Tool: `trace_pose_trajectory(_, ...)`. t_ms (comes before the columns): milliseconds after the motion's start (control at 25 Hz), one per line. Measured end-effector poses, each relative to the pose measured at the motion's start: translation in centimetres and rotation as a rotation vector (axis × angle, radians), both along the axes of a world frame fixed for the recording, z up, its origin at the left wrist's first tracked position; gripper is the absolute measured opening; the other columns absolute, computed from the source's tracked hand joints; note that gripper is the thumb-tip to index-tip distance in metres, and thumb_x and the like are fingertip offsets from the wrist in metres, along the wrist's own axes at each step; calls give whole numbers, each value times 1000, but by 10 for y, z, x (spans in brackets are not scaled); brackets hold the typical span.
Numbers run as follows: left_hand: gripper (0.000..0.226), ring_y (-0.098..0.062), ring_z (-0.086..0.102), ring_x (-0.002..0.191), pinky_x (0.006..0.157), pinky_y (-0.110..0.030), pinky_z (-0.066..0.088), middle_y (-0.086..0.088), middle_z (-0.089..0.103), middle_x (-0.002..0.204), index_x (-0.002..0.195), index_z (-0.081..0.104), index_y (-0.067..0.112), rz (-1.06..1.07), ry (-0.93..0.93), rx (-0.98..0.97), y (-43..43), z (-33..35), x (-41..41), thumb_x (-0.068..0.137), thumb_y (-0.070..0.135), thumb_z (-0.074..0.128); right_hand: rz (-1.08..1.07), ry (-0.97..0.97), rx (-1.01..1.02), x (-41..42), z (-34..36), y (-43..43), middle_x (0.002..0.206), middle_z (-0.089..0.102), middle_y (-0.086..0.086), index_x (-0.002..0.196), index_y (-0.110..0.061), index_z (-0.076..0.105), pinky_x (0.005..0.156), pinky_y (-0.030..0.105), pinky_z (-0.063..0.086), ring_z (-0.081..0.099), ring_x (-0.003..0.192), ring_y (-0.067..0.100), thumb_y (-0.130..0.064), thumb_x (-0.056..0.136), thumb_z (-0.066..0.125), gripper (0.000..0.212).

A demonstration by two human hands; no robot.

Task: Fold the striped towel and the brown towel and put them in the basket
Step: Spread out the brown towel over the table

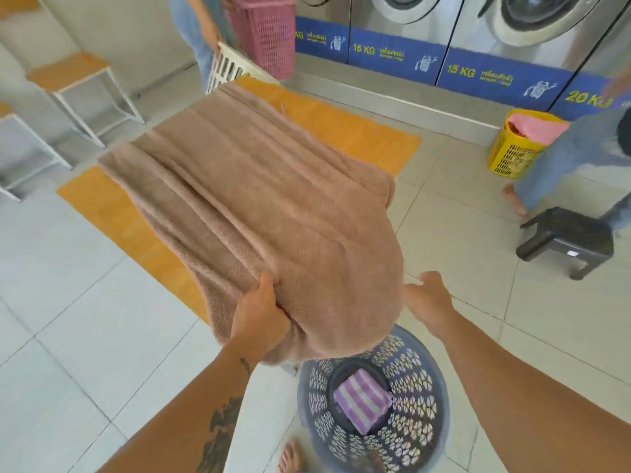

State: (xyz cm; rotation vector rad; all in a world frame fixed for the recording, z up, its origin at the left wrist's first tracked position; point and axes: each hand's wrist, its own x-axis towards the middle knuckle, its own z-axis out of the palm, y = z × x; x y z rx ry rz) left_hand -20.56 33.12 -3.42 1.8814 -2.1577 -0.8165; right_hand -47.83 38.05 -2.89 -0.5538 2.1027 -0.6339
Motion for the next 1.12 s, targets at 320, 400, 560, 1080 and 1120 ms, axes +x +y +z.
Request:
trace_pose_trajectory(320, 26, -17, 64, 84, 85, -40, 51, 8, 68, 83, 119, 55, 31, 76, 75, -178, 4, 10, 38, 93, 35, 52, 505, -38, -117, 100, 15, -55, 111, 64, 9, 154, -21, 24, 43, 21, 38, 54, 55, 13, -4, 91, 48, 69)
trace_pose_trajectory(400, 36, -28, 43, 120, 103, -49, 36, -2, 52, 126, 125, 48, 25, 324, -78, -201, 5, 0, 45, 90, 29, 51, 511, -66, -88, 114, 7, -65, 111, 63, 9, 155, -23, 19, 40, 19, 37, 54, 55, 10, -9, 93, 49, 70)
trace_pose_trajectory(560, 80, -43, 39, 122, 99, -53, 41, -16, 26, 141, 149, 11, 21, 722, 119, 267, -7, -2, 60, 82, 19, 56, 485, 6, -80, 119, -2, -73, 101, 61, 1, 145, -20, 34, 52, 24, 44, 58, 67, 12, -14, 96, 53, 53)
trace_pose_trajectory(1080, 50, -38, 37, 118, 104, -57, 30, -13, 38, 131, 130, 42, 21, 811, 57, -147, 11, -28, 94, 83, 12, 52, 306, 395, 3, 42, 8, -112, 124, 45, 11, 130, -17, 45, 89, 48, 53, 52, 112, 35, -16, 80, 55, 51)
trace_pose_trajectory(1120, 50, -35, 34, 120, 106, -56, 26, -11, 34, 132, 130, 43, 22, 751, 51, -194, 6, -21, 86, 82, 13, 54, 309, 386, -6, 29, 9, -117, 124, 48, 11, 135, -17, 42, 89, 47, 53, 53, 113, 34, -17, 80, 54, 56)
